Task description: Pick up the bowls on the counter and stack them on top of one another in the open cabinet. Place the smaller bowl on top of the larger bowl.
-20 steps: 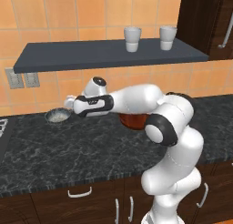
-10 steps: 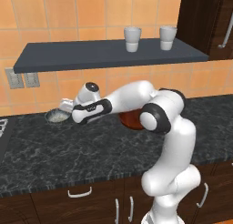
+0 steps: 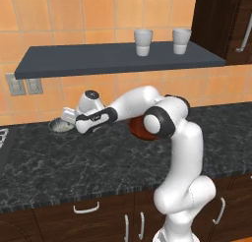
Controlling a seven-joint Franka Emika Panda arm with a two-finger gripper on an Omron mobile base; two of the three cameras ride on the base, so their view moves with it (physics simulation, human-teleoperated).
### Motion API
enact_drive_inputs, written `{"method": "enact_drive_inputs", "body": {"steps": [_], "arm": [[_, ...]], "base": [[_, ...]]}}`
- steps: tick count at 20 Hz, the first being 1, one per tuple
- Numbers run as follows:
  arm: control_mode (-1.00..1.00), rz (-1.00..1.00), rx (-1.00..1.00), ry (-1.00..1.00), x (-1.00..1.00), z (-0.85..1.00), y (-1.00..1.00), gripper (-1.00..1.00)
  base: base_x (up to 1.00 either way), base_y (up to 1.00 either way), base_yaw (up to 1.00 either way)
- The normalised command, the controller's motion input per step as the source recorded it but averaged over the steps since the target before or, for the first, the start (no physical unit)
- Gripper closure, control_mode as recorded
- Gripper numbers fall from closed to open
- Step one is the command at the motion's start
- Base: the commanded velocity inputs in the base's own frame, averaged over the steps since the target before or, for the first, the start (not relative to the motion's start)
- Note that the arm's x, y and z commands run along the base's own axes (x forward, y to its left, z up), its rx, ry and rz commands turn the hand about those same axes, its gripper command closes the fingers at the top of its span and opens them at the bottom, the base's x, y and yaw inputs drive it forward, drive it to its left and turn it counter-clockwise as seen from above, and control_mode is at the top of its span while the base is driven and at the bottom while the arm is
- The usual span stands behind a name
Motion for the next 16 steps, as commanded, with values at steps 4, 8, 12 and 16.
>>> {"method": "enact_drive_inputs", "body": {"steps": [4,8,12,16], "arm": [[-1.00,-0.01,0.00,0.07,0.33,-0.25,0.01,-1.00],[-1.00,0.00,0.00,0.01,0.40,-0.28,0.14,-1.00],[-1.00,0.00,0.00,0.02,0.37,-0.32,0.23,-1.00],[-1.00,0.00,0.00,0.03,0.30,-0.36,0.16,-1.00]], "base": [[0.00,0.00,0.00],[0.00,0.00,0.00],[0.00,0.00,0.00],[0.00,0.00,0.00]]}}
